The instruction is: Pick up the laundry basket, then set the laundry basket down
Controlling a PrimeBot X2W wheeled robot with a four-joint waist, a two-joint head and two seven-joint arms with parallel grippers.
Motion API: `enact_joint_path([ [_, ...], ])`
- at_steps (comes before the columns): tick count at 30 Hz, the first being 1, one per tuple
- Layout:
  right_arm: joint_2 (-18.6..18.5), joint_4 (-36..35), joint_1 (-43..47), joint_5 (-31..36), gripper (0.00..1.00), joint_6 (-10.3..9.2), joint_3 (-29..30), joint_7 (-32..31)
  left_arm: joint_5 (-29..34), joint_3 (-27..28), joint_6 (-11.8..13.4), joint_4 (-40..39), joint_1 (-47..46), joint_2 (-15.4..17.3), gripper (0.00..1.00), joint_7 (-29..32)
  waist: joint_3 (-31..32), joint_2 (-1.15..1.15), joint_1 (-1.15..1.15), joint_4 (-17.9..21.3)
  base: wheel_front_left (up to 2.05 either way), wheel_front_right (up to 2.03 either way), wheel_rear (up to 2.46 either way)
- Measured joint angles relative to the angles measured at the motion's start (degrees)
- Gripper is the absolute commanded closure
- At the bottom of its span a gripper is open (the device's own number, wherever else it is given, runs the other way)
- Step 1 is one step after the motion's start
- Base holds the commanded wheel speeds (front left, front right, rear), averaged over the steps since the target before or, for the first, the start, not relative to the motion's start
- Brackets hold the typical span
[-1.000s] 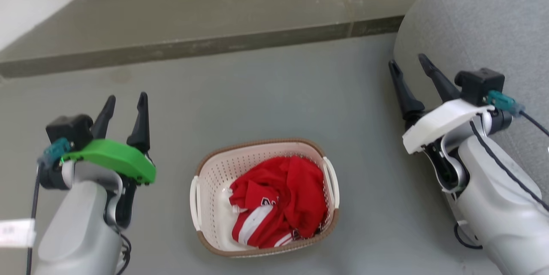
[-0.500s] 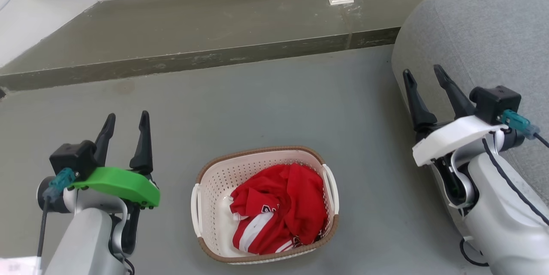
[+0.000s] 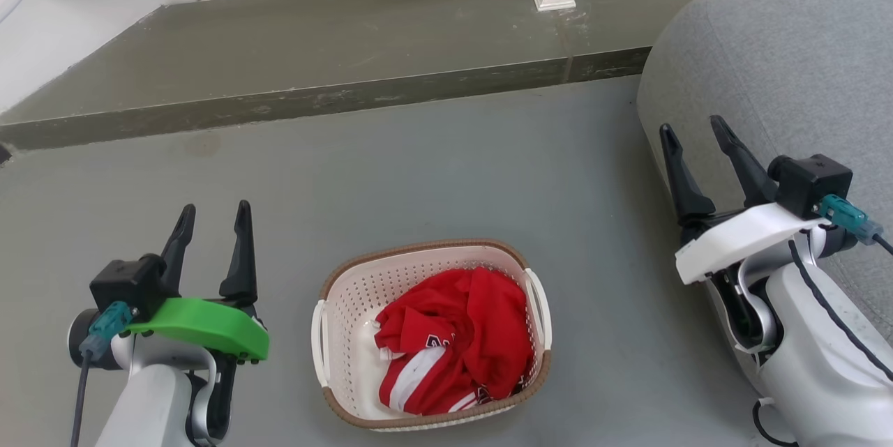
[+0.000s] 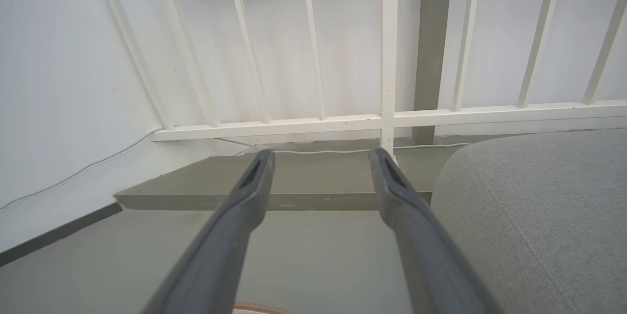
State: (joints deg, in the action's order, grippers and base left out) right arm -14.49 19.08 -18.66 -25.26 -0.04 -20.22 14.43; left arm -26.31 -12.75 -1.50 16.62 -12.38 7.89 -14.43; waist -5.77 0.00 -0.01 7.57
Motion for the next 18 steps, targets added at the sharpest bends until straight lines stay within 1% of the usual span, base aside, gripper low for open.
enact_joint_path([
  [7, 0.19, -0.44, 0.71, 0.60, 0.00, 0.12, 0.82, 0.01, 0.29, 0.69, -0.01, -0.87, 1.43, -0.90, 0.00, 0.00, 0.12, 0.00, 0.00, -0.02, 0.00, 0.00, 0.00],
  [9, 0.27, -0.59, 1.01, 0.62, 0.00, 0.52, 1.02, 0.00, 0.29, 0.91, -0.01, -1.11, 1.89, -1.23, 0.00, 0.00, 0.15, 0.00, 0.00, -0.02, 0.00, 0.00, 0.00],
  [13, 0.80, -0.76, 1.71, 0.71, 0.00, 0.65, 1.22, 0.00, 0.29, 1.30, -0.05, -1.42, 2.18, -1.27, 0.00, 0.00, 0.24, 0.00, 0.00, 0.00, 0.00, 0.00, 0.00],
  [14, 0.96, -0.81, 1.71, 0.80, 1.00, 0.69, 1.30, 0.00, 0.29, 1.30, -0.09, -1.48, 2.21, -1.30, 1.00, 0.00, 0.26, 0.00, 0.00, 0.02, 0.00, 0.00, 0.00],
  [15, 1.05, -0.85, 1.71, 0.98, 1.00, 0.69, 1.35, 0.00, 0.29, 1.31, -0.52, -1.70, 2.36, -1.35, 1.00, 0.00, 0.28, 0.00, 0.00, 0.03, 0.00, 0.00, 0.00],
  [18, 2.07, 0.68, 2.98, 1.01, 1.00, 0.62, 0.99, -0.02, 0.21, 1.10, -0.51, 0.02, 3.10, -2.03, 1.00, 0.12, 0.29, 0.00, 0.00, 0.03, 0.00, 0.00, 0.00],
])
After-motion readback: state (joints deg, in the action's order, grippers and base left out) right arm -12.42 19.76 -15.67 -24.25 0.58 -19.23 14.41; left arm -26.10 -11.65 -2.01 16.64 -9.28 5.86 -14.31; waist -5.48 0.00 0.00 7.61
